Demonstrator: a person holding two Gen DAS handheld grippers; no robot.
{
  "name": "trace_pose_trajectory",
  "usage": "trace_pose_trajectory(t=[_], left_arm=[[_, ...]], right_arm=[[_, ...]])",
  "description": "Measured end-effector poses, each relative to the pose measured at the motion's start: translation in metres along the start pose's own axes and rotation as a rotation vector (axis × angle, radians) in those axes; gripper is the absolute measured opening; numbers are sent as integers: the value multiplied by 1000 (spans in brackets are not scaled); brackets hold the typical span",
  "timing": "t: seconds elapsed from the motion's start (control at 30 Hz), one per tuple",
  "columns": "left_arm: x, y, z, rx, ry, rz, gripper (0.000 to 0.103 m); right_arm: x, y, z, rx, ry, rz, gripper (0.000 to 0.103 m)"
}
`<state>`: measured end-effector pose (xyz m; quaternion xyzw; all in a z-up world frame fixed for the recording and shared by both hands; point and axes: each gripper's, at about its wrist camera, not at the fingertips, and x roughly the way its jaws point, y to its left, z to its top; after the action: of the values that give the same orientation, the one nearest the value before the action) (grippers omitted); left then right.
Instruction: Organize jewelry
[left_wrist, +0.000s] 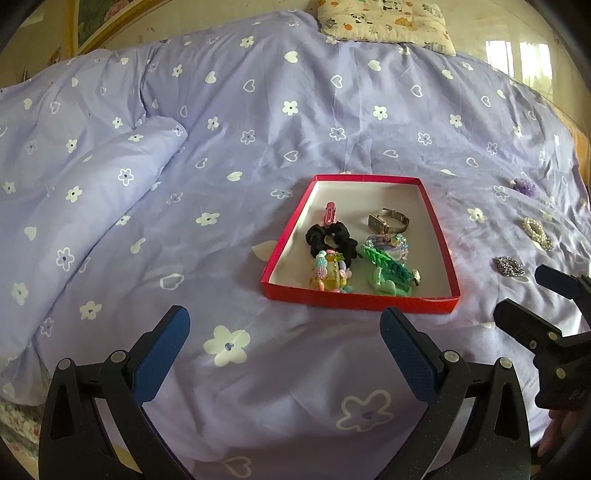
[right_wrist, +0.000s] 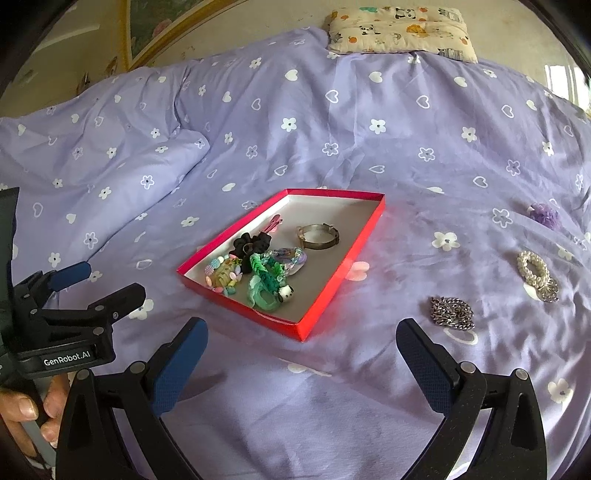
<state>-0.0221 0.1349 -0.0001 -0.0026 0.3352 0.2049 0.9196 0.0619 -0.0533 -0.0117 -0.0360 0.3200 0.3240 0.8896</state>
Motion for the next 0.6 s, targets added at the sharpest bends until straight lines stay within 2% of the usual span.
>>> trace_pose_trajectory(t=[0.6], left_arm=[[3, -1, -1, -3, 14, -10, 103]], right_arm=[[2, 1, 0, -1, 8, 8, 103]])
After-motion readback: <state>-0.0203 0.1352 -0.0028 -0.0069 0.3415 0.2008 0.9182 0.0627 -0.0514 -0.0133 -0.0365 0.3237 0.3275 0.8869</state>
